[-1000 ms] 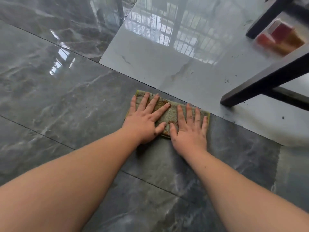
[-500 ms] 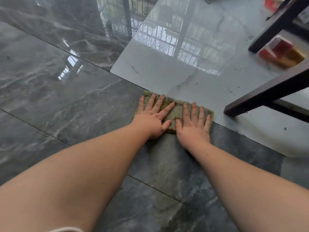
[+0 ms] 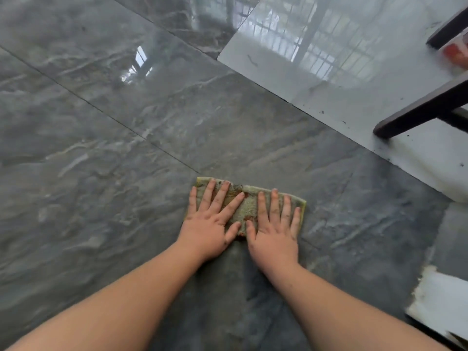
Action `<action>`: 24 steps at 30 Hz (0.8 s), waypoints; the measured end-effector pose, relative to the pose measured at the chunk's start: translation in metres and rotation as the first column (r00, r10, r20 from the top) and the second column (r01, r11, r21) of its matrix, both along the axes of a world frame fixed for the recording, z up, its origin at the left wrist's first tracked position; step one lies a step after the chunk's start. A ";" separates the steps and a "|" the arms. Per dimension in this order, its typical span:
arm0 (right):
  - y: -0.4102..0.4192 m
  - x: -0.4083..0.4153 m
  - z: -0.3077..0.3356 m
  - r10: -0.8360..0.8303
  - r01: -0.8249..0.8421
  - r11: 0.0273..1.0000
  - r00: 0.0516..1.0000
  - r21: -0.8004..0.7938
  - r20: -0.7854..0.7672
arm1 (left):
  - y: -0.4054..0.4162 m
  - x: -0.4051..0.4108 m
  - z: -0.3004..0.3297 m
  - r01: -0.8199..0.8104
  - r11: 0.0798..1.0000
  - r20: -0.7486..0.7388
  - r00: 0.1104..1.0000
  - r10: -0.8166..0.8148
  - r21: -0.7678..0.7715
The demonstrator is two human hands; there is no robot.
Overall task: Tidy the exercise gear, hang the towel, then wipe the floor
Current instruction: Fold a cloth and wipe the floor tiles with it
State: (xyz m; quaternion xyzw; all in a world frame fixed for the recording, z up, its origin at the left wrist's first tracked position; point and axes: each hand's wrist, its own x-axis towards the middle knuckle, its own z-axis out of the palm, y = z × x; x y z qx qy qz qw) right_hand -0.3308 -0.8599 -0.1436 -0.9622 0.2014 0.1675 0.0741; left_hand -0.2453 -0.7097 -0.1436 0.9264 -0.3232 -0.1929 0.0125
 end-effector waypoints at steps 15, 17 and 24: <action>0.038 -0.019 -0.006 0.131 -0.131 0.991 0.991 -0.003 0.026 | 0.048 -0.030 -0.005 -0.110 0.994 0.007 0.994 0.110 -0.005; 0.029 0.000 -0.008 0.120 -0.119 0.993 0.992 -0.022 0.045 | 0.038 -0.007 -0.005 -0.097 0.995 0.012 0.995 0.097 0.013; -0.020 0.099 -0.008 0.119 -0.118 0.992 0.992 -0.036 0.050 | -0.008 0.089 -0.007 -0.100 0.995 0.057 0.993 0.099 0.015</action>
